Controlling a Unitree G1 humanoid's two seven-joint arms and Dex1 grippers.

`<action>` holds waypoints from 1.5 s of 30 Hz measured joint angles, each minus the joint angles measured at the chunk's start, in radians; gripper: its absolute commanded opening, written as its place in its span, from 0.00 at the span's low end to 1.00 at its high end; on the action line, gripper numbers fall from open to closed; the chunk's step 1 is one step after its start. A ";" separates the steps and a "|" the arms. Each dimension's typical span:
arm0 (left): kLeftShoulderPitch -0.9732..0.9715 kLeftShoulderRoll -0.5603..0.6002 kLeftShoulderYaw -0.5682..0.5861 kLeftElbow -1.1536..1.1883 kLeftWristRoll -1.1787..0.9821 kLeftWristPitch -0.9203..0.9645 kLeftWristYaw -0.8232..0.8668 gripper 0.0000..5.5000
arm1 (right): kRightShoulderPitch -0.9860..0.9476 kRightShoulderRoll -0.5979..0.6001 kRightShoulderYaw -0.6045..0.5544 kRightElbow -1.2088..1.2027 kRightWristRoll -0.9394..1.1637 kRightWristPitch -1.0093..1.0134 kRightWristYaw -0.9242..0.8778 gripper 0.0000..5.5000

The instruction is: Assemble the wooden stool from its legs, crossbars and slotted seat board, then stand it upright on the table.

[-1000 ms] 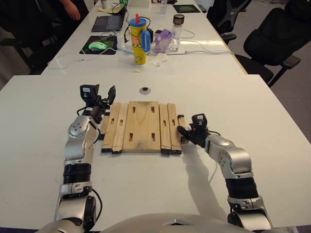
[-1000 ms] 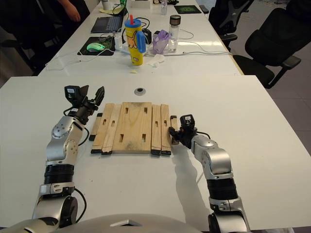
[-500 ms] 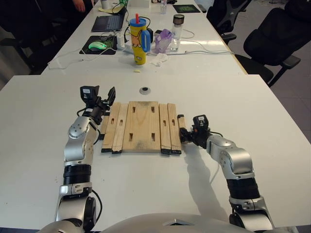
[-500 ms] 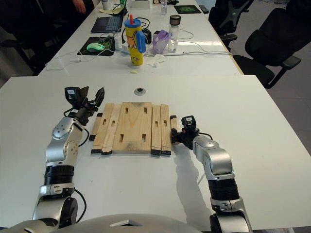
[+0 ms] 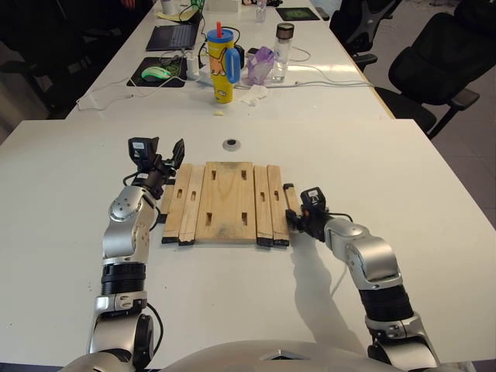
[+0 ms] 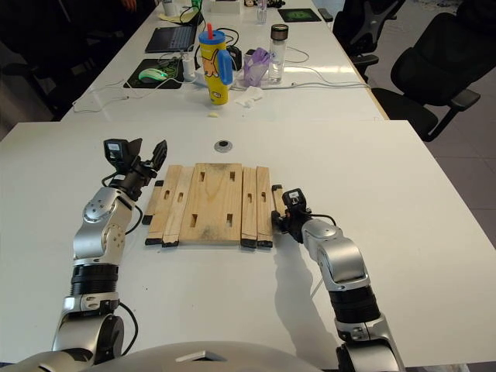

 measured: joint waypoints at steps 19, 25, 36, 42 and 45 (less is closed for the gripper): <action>-0.091 -0.028 0.043 -0.082 -0.422 0.408 -0.168 0.62 | -0.031 0.106 -0.147 0.046 0.081 -0.565 0.101 0.24; -0.173 -0.085 0.115 -0.096 -0.670 0.620 -0.107 0.62 | -0.026 0.105 -0.039 0.000 0.079 -0.705 0.227 0.24; -0.221 -0.105 0.143 -0.084 -0.830 0.767 -0.025 0.62 | -0.003 0.077 0.036 -0.003 0.035 -0.859 0.292 0.24; -0.232 -0.103 0.139 -0.084 -0.835 0.771 -0.020 0.51 | 0.003 0.073 0.059 -0.003 0.029 -0.869 0.297 0.24; -0.232 -0.101 0.137 -0.084 -0.834 0.772 -0.020 0.41 | 0.003 0.072 0.063 -0.003 0.029 -0.869 0.298 0.24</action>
